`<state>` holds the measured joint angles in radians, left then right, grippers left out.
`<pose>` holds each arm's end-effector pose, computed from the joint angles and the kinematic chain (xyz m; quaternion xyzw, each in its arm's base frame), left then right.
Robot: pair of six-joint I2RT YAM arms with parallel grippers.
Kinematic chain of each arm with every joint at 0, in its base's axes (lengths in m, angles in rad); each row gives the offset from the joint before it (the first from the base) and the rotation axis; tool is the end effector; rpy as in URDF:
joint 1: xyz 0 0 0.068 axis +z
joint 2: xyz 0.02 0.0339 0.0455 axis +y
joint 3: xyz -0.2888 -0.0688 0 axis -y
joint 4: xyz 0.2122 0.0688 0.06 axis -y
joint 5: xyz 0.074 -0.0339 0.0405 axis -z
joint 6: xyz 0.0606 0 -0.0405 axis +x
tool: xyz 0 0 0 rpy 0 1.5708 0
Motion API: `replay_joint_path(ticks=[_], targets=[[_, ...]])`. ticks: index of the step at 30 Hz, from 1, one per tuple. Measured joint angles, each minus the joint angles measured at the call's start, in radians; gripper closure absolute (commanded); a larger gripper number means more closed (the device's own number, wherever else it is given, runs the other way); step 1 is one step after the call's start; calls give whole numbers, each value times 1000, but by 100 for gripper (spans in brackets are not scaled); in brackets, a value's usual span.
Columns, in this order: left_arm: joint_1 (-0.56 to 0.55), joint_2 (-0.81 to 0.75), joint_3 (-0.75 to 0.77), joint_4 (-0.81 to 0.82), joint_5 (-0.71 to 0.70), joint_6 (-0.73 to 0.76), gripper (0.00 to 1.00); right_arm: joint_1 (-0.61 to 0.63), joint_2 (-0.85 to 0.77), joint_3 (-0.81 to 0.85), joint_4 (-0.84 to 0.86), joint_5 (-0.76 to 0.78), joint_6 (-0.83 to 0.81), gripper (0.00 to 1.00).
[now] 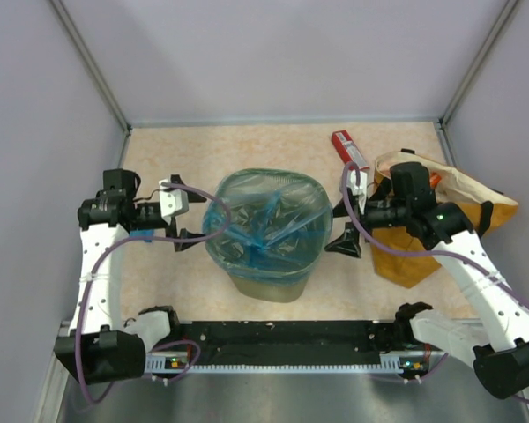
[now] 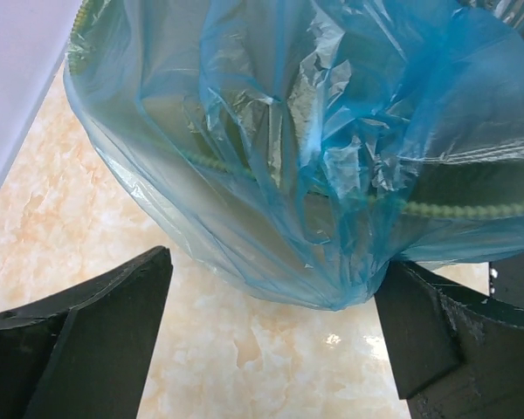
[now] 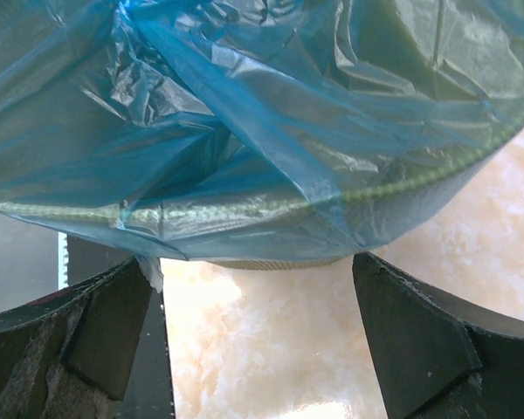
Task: Put the trash bags into the trash bin
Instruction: Place the trash bag in the trash bin.
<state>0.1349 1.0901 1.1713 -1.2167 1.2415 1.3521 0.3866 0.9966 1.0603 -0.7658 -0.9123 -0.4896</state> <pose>0.1391 -0.0390 0.3617 0.5571 0.5798 -0.2992 0.5137 0.1263 0.1032 0.3576 -0.5133 0.6588 0.3796 0.3979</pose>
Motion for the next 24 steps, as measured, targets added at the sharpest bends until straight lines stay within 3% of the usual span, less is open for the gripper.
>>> replay_joint_path(ticks=[7, 12, 17, 24], targets=[[0, -6, -26, -50, 27, 87, 1, 47, 26, 0, 59, -19, 15, 8], [0, 11, -87, -56, 71, 142, 2, 65, 46, -32, 129, -24, 24, 18], [-8, 66, -142, -66, 116, 201, 4, 76, 67, -83, 200, -23, 31, 27], [-19, 171, -167, -109, 190, 273, 6, 87, 120, -98, 267, -6, 47, 31]])
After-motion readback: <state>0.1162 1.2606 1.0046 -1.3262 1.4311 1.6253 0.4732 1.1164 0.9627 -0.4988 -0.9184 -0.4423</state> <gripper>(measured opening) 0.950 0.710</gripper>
